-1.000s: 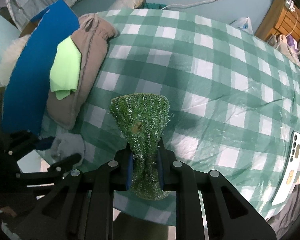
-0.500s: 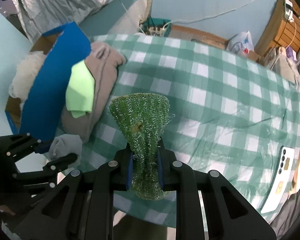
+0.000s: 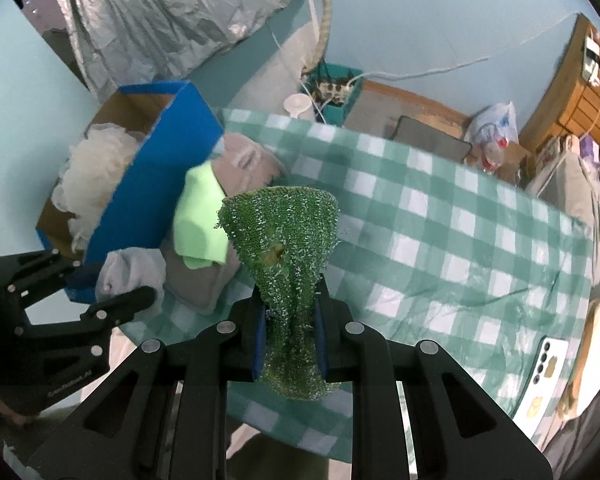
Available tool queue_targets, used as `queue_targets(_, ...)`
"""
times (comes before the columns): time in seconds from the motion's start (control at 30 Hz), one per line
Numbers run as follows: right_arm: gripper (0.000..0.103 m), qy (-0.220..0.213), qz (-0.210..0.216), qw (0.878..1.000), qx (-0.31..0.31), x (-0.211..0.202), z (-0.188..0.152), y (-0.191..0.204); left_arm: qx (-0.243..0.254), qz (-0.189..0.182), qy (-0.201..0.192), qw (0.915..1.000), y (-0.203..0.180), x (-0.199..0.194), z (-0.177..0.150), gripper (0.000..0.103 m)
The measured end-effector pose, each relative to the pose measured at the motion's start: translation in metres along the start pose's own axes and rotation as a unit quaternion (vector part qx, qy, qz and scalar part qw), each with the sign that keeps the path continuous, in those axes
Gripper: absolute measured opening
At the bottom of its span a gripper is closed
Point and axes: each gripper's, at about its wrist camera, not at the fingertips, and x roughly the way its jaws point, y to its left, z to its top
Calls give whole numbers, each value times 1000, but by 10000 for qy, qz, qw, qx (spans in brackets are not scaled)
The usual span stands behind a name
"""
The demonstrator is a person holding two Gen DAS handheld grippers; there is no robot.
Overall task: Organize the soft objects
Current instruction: 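Lift the scrubber and grey sock and carry them over the box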
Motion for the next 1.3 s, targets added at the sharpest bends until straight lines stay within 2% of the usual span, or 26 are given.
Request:
queue_targets(0.7,18,-285,251,9988,-313,-30,28,47,-398,96,-437,9982,35,-50,16,31)
queue_targets(1.3,18,-339,487,9964,-603,-24,57,99,-826,298,-553,9946,84,-64,9,31)
